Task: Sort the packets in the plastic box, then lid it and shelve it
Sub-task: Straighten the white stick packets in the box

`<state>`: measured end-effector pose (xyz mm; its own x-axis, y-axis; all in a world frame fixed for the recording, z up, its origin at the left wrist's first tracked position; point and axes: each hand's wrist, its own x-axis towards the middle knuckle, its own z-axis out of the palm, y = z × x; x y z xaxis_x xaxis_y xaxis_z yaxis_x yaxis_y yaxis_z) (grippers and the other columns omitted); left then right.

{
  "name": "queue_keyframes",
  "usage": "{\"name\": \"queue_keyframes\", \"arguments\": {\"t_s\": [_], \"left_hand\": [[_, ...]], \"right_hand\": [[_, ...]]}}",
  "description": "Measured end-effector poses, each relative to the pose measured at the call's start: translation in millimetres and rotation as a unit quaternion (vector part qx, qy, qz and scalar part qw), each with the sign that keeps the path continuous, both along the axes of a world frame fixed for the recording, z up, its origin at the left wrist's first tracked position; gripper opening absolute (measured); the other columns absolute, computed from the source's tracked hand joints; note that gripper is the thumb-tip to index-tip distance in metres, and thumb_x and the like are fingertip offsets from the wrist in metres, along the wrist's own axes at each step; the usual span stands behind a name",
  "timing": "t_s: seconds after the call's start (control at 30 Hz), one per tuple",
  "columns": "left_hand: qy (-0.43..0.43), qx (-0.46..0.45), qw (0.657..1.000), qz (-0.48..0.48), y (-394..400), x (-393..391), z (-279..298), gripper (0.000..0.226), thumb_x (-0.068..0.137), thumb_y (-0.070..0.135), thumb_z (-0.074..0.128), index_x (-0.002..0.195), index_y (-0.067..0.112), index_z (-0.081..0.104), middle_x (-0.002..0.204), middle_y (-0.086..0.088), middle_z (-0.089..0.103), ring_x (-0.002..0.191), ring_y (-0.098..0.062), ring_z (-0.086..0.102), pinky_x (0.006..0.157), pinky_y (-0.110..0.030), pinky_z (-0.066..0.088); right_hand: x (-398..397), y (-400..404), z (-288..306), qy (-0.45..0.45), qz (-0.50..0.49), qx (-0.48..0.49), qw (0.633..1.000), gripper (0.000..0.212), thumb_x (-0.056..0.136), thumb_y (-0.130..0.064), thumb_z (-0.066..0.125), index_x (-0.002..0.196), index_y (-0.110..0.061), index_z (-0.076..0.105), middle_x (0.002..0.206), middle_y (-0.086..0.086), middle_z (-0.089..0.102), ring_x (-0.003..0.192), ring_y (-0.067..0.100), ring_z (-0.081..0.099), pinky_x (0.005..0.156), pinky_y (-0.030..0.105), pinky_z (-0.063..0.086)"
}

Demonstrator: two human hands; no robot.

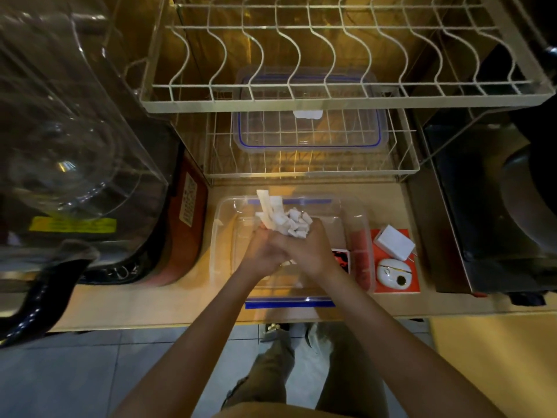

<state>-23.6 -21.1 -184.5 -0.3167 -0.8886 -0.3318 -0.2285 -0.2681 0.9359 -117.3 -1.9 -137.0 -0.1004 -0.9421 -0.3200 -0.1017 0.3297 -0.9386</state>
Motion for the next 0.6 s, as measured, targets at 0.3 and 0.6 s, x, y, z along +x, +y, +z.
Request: {"name": "queue_keyframes", "arguments": {"t_s": [0.3,0.6], "left_hand": [[0.086,0.05,0.995,0.017,5,-9,2,0.041,0.069,0.02,0.075,0.104,0.017,0.055,0.094,0.015,0.068,0.091,0.016,0.058,0.081,-0.005,0.045],[0.017,-0.076,0.997,0.001,6,-5,-4,0.024,0.08,-0.014,0.057,0.102,-0.007,0.057,0.082,0.008,0.057,0.074,0.016,0.058,0.068,-0.002,0.044]], "right_hand": [[7,-2,4,-0.023,-0.032,-0.066,0.997,0.032,0.07,-0.002,0.073,0.095,-0.018,0.063,0.082,-0.012,0.065,0.075,-0.011,0.062,0.068,0.002,0.046],[12,6,-4,-0.005,-0.057,-0.085,0.995,0.033,0.069,0.001,0.06,0.073,-0.032,0.06,0.063,-0.016,0.064,0.067,-0.002,0.06,0.067,0.011,0.047]]}}
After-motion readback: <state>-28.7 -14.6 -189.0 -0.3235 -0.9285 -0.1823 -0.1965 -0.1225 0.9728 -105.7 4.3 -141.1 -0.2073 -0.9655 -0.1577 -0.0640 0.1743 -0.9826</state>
